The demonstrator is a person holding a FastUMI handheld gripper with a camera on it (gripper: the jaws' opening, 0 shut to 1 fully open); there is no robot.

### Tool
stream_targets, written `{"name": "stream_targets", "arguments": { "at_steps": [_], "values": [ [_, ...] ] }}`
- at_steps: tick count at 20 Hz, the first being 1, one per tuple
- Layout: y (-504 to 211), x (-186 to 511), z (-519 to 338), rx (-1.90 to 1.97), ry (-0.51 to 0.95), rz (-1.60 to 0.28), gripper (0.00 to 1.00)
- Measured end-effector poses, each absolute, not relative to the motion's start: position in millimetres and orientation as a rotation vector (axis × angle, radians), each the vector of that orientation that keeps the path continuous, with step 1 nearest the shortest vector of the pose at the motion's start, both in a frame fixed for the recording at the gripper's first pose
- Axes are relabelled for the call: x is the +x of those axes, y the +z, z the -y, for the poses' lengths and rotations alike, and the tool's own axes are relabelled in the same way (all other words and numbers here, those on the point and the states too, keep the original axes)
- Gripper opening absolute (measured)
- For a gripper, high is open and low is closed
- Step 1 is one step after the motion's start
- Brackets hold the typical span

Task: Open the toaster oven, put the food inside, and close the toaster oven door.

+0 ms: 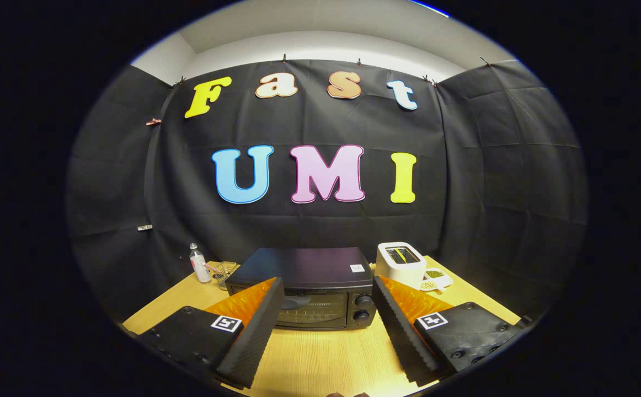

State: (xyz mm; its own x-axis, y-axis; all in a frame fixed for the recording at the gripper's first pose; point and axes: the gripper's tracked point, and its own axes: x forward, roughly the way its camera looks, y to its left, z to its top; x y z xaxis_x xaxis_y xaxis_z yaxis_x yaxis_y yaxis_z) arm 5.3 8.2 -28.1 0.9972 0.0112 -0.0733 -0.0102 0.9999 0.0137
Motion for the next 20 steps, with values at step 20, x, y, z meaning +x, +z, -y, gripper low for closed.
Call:
{"name": "stream_targets", "arguments": {
  "at_steps": [20],
  "values": [
    [-102.5, 113.6, -73.3, -0.017, -0.004, -0.246, 0.99]
  ]
}}
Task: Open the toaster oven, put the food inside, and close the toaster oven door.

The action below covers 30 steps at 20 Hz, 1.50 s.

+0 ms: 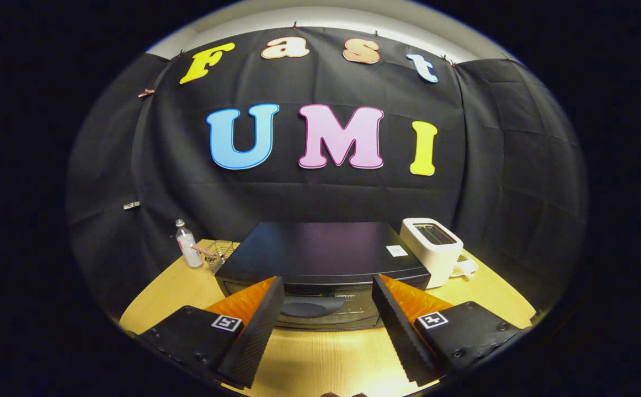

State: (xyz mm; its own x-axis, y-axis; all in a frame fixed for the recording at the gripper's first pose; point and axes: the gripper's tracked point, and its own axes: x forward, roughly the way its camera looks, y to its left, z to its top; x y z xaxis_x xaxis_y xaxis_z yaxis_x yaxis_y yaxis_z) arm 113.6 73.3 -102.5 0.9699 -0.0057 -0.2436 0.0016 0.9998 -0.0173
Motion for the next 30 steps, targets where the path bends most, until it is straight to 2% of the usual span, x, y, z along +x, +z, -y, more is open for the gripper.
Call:
{"name": "stream_targets", "arguments": {
  "at_steps": [10, 16, 23, 30],
  "values": [
    [-158.7, 153.6, -90.5, -0.015, -0.013, -0.363, 0.98],
    [-158.9, 156.3, -92.3, -0.028, 0.003, -0.356, 0.99],
    [-168.0, 122.5, -89.8, 0.001, 0.030, -0.396, 0.99],
    [-208.2, 60.2, -90.3, 0.000, 0.067, -0.502, 0.98]
  ]
}}
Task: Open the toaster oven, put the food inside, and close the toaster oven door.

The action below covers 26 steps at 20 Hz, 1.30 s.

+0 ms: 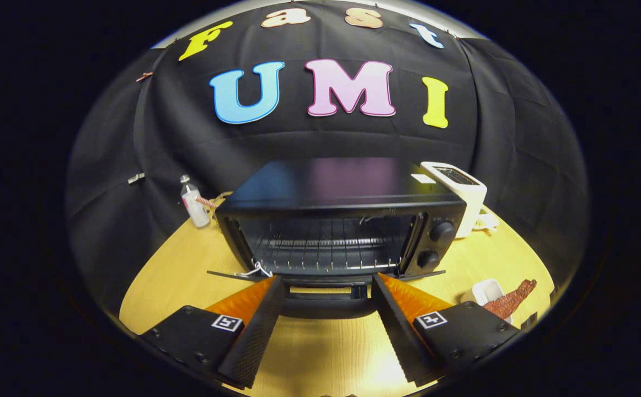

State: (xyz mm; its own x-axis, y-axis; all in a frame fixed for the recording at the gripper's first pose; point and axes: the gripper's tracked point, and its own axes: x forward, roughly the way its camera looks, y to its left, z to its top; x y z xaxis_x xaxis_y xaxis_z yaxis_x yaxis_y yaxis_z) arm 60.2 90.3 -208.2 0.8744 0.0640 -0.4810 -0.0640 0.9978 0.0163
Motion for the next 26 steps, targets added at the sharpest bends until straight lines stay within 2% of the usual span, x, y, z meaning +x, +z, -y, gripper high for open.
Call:
{"name": "stream_targets", "arguments": {
  "at_steps": [7, 9, 15, 21, 26],
  "values": [
    [-272.8, 13.5, -81.4, -0.064, 0.127, -0.683, 0.98],
    [-272.4, 7.7, -79.0, -0.066, 0.136, -0.673, 0.98],
    [-219.6, -15.8, -32.1, -0.084, 0.125, -0.591, 0.99],
    [-136.7, -22.2, 70.0, -0.047, 0.007, -0.491, 0.99],
    [-119.9, -17.9, 156.4, 0.042, -0.102, -0.492, 0.99]
  ]
}}
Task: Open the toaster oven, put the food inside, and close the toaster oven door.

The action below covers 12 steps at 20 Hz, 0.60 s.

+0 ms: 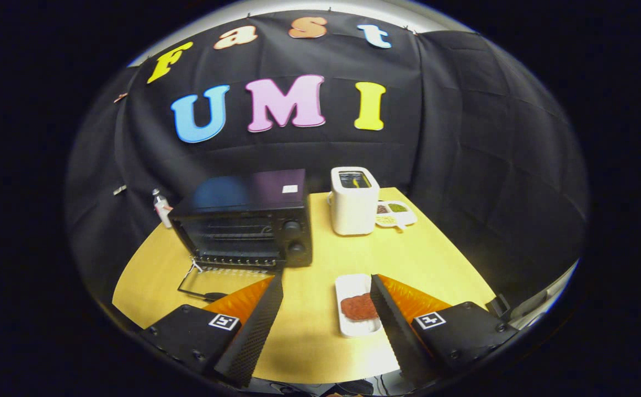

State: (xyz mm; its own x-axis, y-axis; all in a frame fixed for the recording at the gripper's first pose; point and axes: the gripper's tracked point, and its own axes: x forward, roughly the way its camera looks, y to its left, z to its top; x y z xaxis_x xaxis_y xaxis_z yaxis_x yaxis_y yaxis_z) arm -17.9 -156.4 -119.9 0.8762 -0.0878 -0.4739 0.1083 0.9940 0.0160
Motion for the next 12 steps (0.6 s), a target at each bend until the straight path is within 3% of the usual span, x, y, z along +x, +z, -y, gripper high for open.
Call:
{"name": "stream_targets", "arguments": {
  "at_steps": [5, 12],
  "values": [
    [-150.8, -10.9, 212.2, 0.117, -0.112, -0.596, 0.99],
    [-209.7, 8.4, 236.4, 0.246, -0.006, -0.750, 0.97]
  ]
}}
